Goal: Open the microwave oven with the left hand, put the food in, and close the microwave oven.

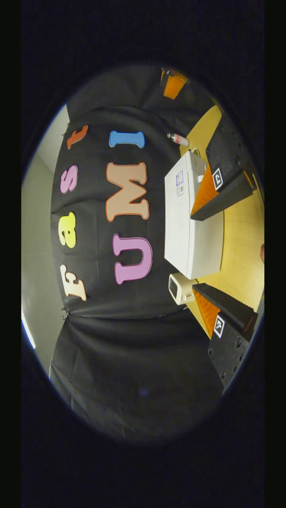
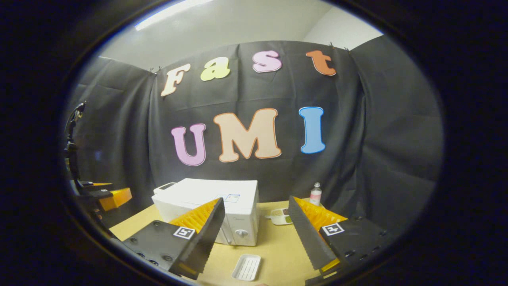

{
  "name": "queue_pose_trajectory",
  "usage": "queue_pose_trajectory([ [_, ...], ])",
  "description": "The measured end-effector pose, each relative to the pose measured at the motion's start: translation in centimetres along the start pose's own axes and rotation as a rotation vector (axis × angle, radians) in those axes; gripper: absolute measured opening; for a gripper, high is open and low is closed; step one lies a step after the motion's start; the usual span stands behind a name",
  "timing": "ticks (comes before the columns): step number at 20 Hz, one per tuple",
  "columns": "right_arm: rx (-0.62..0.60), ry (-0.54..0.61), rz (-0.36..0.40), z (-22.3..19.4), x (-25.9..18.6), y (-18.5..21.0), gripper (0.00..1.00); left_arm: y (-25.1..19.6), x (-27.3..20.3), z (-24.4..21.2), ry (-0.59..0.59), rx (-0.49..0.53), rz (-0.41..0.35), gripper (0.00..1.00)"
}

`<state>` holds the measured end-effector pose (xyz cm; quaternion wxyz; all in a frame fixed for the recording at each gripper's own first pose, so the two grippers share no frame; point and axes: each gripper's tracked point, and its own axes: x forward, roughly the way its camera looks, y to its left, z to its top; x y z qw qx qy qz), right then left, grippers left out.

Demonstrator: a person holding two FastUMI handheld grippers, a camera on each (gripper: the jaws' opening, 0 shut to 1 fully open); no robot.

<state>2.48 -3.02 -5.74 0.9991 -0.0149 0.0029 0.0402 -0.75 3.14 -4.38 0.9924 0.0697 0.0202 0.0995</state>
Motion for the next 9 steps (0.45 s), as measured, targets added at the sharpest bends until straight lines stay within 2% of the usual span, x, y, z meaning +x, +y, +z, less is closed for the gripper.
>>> queue_pose_trajectory([
  [5,-0.002,-0.032,-0.019,0.8,-1.2,0.6,0.91,0.5,-0.8,-0.9,0.018,0.014,-0.033,0.98],
  [9,0.008,-0.041,-0.035,0.9,-2.9,1.8,0.91,2.7,-2.1,-1.0,0.009,0.015,-0.025,1.00],
])
